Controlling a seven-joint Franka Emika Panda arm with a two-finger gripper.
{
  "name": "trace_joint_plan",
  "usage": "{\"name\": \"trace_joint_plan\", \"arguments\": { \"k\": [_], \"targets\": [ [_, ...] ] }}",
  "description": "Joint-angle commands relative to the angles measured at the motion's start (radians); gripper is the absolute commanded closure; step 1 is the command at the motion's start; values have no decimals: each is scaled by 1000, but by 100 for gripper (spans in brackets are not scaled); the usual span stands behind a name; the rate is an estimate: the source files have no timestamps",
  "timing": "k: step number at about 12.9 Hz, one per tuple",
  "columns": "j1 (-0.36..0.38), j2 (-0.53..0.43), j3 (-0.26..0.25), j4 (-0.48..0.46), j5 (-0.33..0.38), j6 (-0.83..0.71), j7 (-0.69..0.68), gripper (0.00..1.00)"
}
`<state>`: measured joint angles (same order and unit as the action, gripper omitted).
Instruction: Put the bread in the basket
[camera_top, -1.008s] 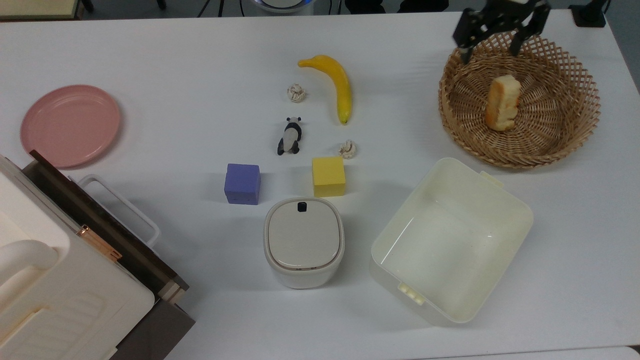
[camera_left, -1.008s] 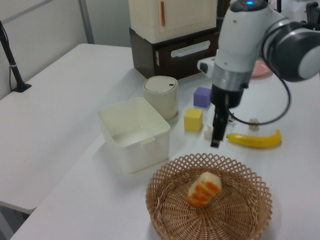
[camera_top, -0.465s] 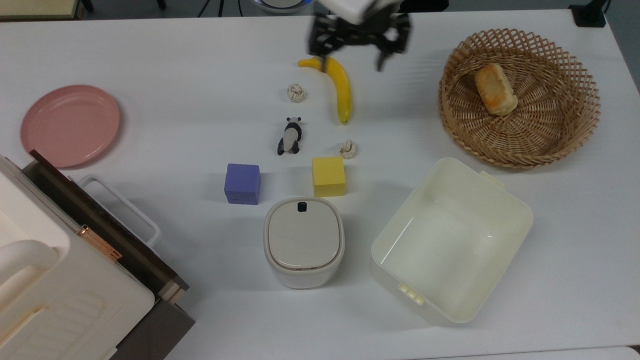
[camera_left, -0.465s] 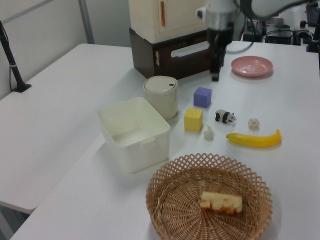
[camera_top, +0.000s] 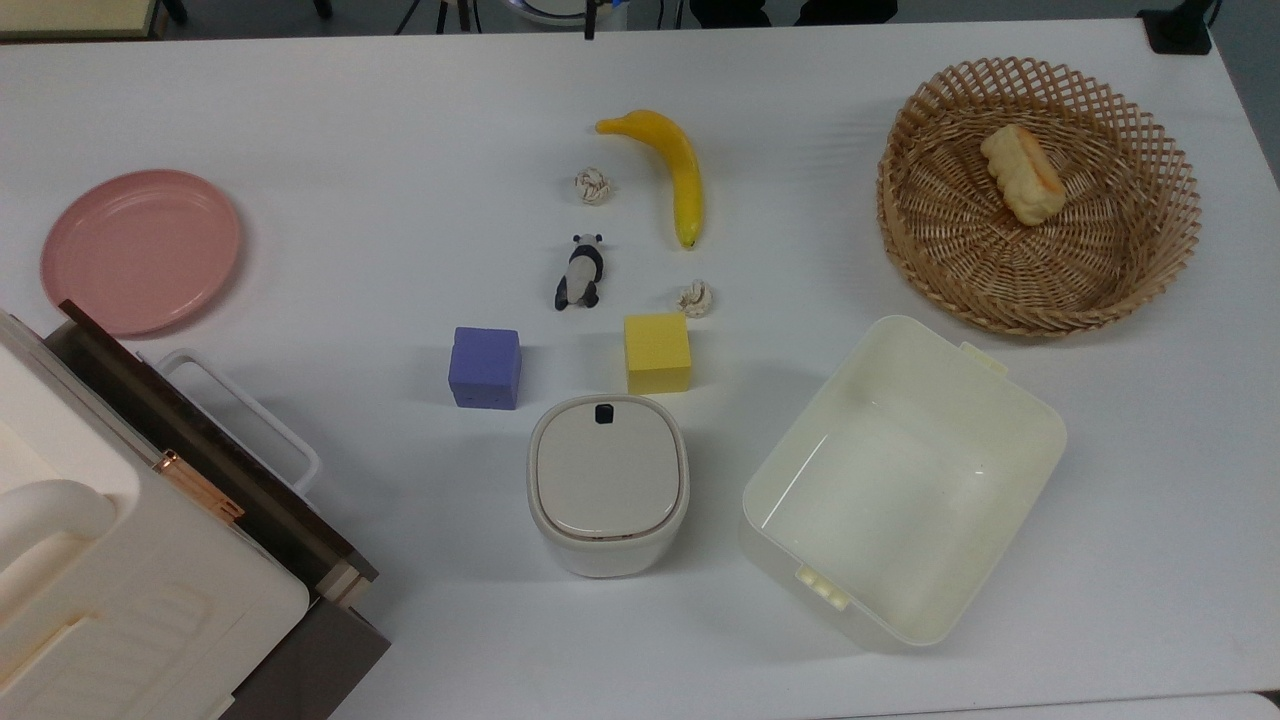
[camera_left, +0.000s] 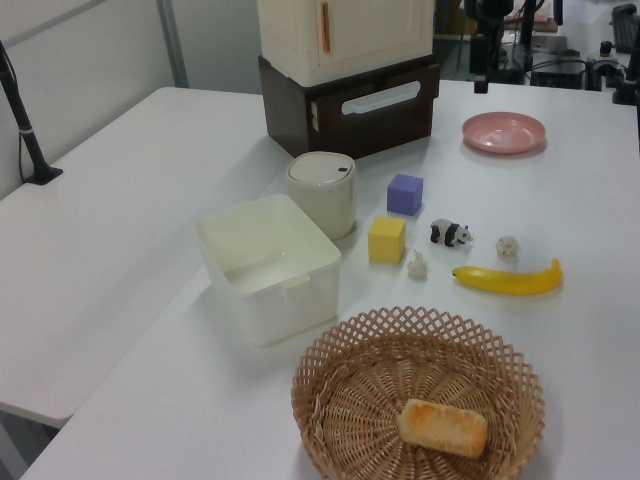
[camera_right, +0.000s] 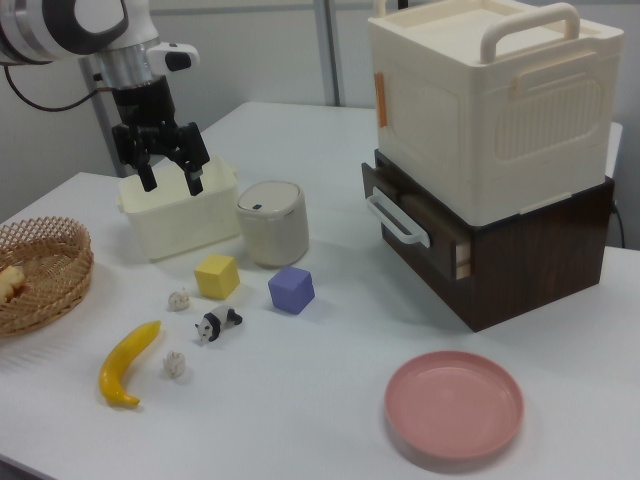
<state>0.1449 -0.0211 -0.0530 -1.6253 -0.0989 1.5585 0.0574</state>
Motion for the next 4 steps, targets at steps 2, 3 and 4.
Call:
{"name": "trace_joint_plan", "arguments": {
  "k": [2,3,4],
  "targets": [
    [-31,-14,8,-12,10,-17,15,0],
    [-39,-20,8,-12,10,-17,15,0],
    [-41,-20,8,-12,11,-17,16,0]
  ]
}}
